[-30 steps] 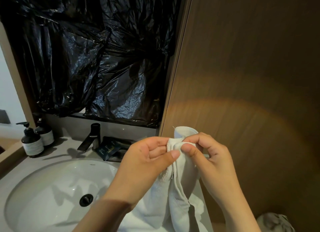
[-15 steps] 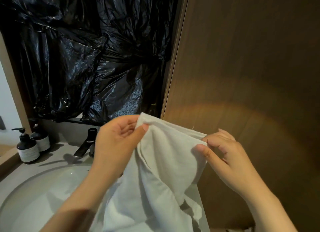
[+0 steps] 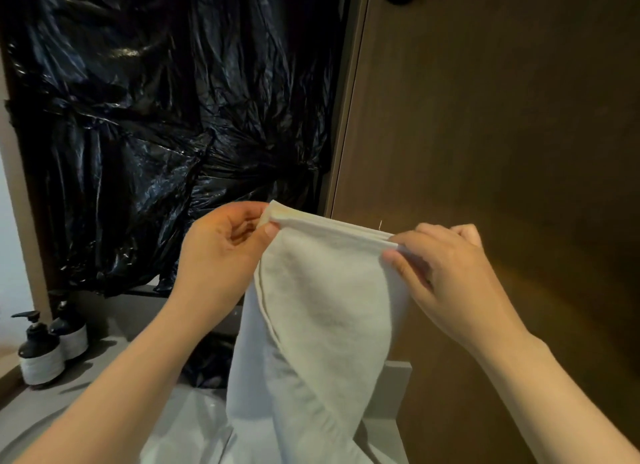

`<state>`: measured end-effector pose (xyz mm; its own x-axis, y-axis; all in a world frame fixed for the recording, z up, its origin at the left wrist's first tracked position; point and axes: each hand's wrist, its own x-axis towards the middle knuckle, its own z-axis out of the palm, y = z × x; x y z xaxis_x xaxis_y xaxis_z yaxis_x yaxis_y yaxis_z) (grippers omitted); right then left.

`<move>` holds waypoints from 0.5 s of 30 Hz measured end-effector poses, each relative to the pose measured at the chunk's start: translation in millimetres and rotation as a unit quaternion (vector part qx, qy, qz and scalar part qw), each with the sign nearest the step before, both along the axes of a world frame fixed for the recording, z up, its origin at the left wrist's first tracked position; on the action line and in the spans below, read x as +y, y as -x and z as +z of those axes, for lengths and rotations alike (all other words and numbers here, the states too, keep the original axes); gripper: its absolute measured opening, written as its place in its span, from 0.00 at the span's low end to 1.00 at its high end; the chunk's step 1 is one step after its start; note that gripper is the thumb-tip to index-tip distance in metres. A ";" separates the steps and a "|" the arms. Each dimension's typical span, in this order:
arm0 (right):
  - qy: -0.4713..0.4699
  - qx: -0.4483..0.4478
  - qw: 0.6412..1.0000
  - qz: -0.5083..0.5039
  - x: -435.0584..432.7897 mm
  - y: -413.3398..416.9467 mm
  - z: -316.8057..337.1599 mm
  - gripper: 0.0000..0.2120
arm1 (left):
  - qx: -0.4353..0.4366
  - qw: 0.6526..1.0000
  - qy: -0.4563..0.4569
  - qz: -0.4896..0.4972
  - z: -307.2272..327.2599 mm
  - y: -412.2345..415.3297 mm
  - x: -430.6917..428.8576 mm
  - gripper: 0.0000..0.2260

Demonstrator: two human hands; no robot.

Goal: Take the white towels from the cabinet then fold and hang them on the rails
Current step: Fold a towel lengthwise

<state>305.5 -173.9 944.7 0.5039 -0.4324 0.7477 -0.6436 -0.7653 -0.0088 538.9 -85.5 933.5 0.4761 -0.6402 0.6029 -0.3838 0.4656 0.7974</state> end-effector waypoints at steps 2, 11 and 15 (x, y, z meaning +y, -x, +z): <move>0.009 -0.004 1.000 -0.013 2.5 -2.8 1.9 0.14 | 0.021 1.000 0.000 -0.011 3.5 -2.0 -0.4 0.07; 0.008 -0.082 0.994 -0.069 6.4 -11.3 6.7 0.12 | -0.027 0.999 0.032 -0.005 15.3 5.1 -3.6 0.08; 0.010 -0.110 0.992 -0.061 6.7 -7.0 3.6 0.16 | -0.028 0.999 0.034 -0.031 20.9 9.2 -5.3 0.07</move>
